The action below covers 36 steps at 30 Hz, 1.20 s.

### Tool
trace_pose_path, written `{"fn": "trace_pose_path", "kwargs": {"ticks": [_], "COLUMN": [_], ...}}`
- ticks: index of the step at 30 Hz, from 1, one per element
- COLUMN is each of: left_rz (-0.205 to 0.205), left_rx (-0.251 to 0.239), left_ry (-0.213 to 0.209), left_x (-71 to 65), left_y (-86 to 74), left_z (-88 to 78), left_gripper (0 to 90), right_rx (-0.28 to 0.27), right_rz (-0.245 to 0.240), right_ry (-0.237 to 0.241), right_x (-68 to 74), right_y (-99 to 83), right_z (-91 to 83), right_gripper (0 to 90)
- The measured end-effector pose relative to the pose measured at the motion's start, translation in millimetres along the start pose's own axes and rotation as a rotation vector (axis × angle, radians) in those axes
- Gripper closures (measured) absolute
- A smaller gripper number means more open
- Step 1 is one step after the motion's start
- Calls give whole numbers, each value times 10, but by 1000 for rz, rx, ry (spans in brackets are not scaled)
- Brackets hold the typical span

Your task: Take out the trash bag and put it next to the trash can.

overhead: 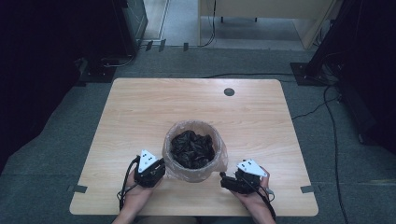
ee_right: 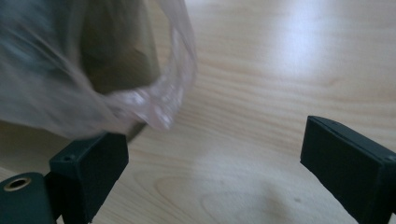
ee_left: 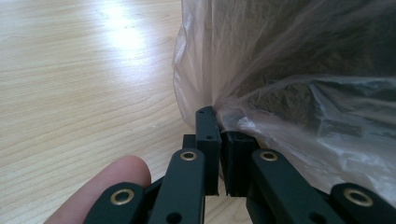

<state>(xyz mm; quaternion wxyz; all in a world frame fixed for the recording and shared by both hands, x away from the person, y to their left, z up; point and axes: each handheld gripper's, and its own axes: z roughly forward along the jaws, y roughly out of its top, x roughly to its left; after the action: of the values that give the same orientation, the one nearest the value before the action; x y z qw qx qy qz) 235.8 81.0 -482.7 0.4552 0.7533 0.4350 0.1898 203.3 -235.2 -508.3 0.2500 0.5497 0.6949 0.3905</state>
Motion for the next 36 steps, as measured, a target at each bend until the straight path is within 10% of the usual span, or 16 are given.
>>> {"fn": "trace_pose_path", "kwargs": {"ticks": [16, 26, 36], "left_rz": [-68, -108, -42], "left_rx": [-22, -112, -214], "left_ry": [-37, -52, -42], "left_x": [58, 86, -12], "left_y": [34, 194, 576], "left_z": [-56, -295, -550], "left_gripper": [887, 896, 898], "right_rx": [-192, -267, -390], "right_rz": [-37, -24, -96], "right_ry": [49, 25, -19], "right_x": [241, 205, 317], "right_y": [112, 277, 699], "right_z": [-68, -259, -501], "right_gripper": [855, 900, 900]}}
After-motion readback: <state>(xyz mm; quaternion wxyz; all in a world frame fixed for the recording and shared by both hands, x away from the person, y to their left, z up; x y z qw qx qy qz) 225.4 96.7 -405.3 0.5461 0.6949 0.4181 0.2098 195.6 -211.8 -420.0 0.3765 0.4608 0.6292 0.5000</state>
